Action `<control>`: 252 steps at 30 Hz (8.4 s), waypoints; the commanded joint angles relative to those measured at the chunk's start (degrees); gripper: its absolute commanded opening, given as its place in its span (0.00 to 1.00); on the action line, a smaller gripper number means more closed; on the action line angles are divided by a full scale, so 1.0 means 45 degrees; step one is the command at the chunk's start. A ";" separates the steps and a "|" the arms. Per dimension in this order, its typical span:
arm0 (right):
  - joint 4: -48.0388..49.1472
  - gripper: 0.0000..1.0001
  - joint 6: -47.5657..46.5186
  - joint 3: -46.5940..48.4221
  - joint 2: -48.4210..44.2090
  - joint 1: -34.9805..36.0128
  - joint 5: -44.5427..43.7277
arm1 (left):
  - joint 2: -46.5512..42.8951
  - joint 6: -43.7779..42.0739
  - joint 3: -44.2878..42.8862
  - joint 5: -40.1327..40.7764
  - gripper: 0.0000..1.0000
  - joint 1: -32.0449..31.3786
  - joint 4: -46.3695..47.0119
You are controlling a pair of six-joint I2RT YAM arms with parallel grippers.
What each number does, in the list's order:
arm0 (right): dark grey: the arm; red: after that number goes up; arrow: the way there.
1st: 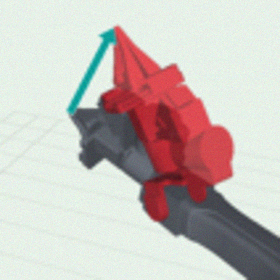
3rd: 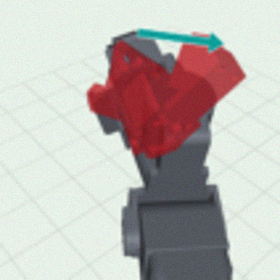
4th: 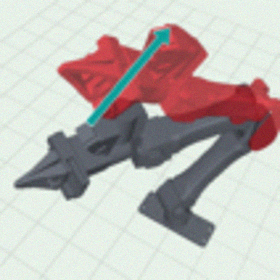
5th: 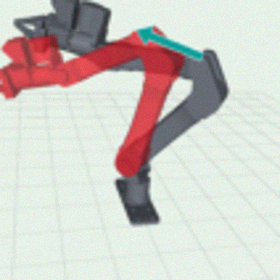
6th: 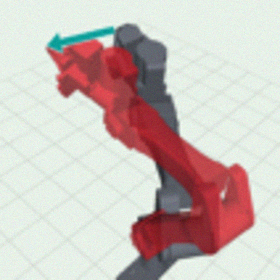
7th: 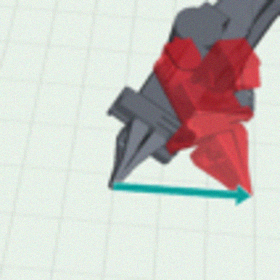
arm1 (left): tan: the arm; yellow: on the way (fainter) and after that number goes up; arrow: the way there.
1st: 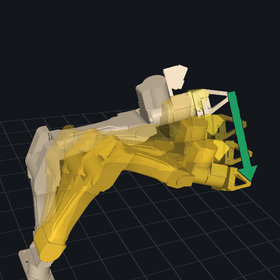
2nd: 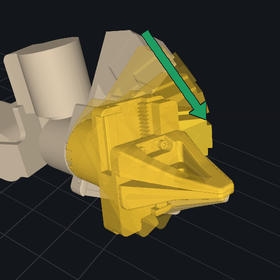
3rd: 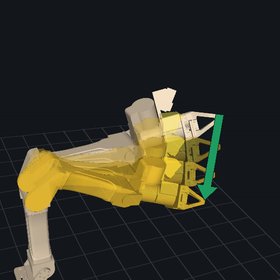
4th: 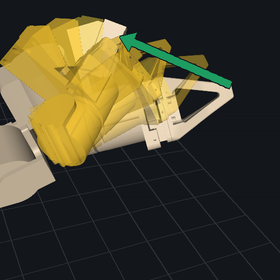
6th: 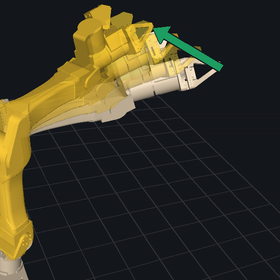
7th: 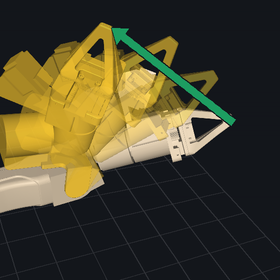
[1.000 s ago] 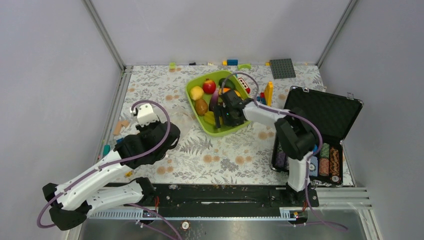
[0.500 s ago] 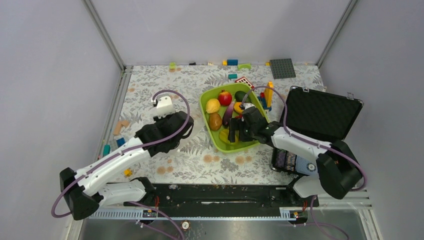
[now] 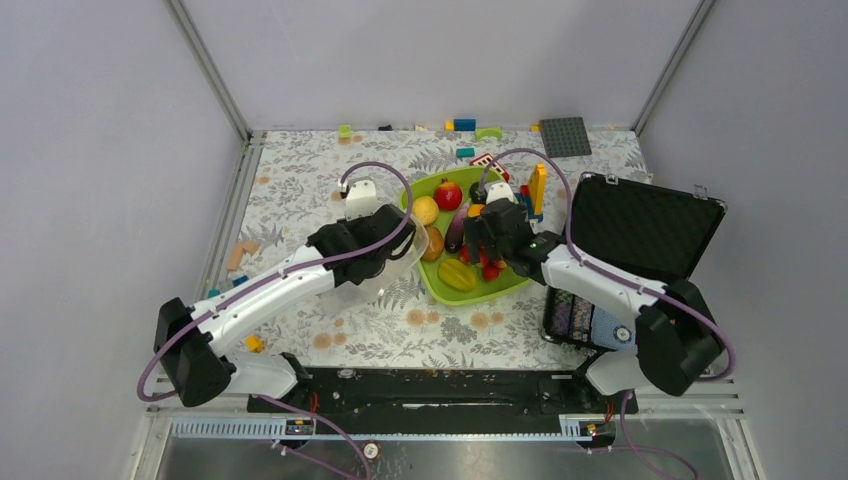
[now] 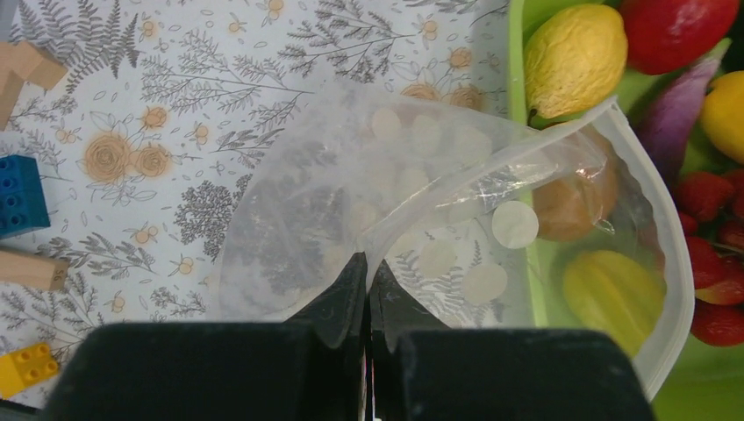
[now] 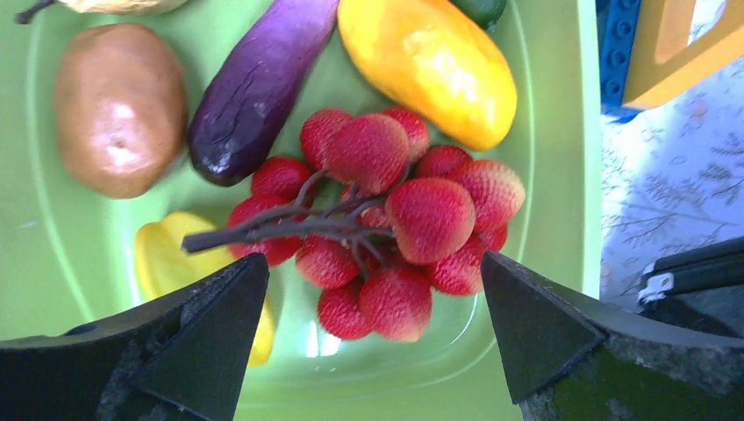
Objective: Place the food in the zip-top bag and seal the zipper
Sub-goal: Pick up the fake fruit from the bin, then place the fake fruit in the zipper food storage bag, then pick up the fake fruit from the bin.
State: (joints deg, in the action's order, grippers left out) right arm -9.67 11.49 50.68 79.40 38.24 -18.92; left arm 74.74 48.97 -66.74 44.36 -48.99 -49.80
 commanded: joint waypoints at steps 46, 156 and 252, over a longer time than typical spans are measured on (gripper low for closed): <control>0.2656 0.00 0.0629 -0.1423 -0.4400 -0.0549 0.2932 | -0.2912 -0.1438 0.3210 -0.1703 0.00 0.0336 0.4258; 0.0888 0.00 0.2198 0.2497 0.1226 0.3961 0.2146 | -0.5055 -0.2329 0.4655 -0.6515 0.00 0.0243 0.7291; 0.0561 0.88 0.5154 0.5344 0.5770 0.0649 0.1729 | -0.6414 -0.1029 0.4679 -0.1804 0.00 0.0052 0.5126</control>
State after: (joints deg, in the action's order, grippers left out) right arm -8.38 34.81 71.99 104.40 41.80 -9.06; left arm 45.87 45.01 -44.53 36.60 -48.69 -29.82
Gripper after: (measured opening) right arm 0.883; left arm 0.008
